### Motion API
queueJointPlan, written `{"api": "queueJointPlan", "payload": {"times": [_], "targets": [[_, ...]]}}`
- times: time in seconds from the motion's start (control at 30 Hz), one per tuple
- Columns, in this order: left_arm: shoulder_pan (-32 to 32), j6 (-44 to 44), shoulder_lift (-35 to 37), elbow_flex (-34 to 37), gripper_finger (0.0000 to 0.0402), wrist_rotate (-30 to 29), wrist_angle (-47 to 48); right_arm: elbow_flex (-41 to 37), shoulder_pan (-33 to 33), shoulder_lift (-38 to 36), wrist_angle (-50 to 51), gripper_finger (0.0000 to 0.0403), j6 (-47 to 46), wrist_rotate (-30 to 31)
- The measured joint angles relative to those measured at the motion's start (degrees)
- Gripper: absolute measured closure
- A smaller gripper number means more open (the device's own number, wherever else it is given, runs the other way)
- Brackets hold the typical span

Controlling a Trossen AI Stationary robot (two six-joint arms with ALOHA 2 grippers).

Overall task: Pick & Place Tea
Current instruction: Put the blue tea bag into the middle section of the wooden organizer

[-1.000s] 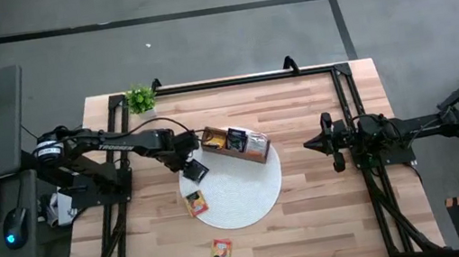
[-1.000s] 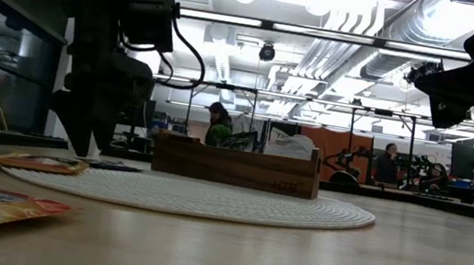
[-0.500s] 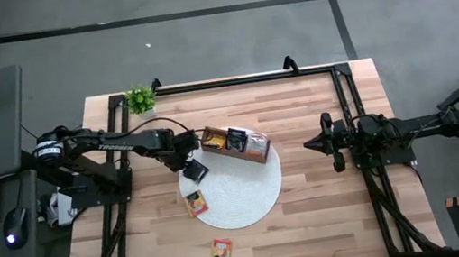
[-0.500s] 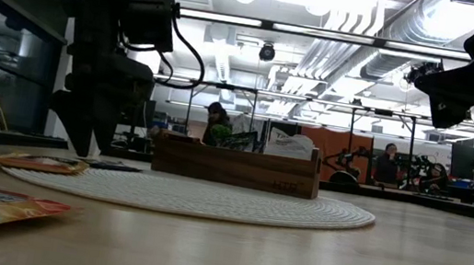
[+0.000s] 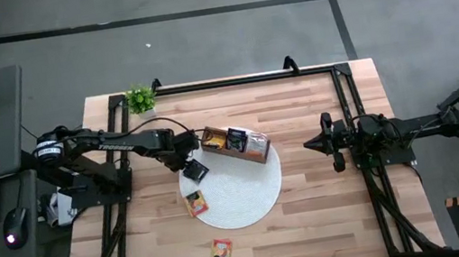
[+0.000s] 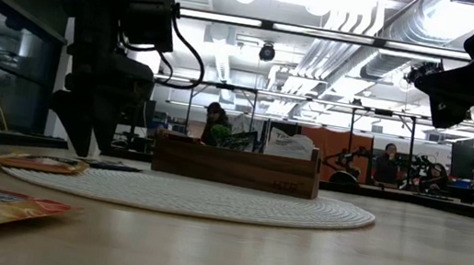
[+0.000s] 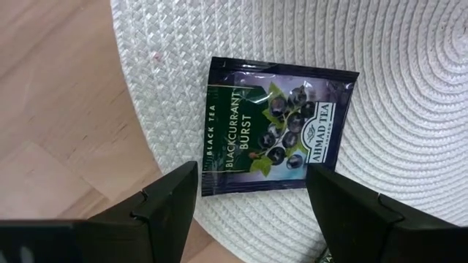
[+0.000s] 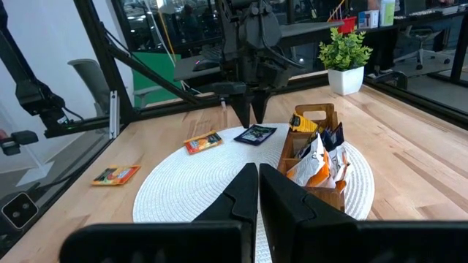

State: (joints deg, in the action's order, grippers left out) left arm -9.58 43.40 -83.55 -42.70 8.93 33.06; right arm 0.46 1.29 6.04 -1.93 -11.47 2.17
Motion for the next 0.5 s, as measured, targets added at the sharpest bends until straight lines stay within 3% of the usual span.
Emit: {"api": "queueJointPlan", "payload": {"times": [0.5], "targets": [[1.4,0.8,-4.8,-0.2,0.0149,0.2,-2.1,0.0,0.0,0.0,0.0,0.0391,0.0,0.0]]}}
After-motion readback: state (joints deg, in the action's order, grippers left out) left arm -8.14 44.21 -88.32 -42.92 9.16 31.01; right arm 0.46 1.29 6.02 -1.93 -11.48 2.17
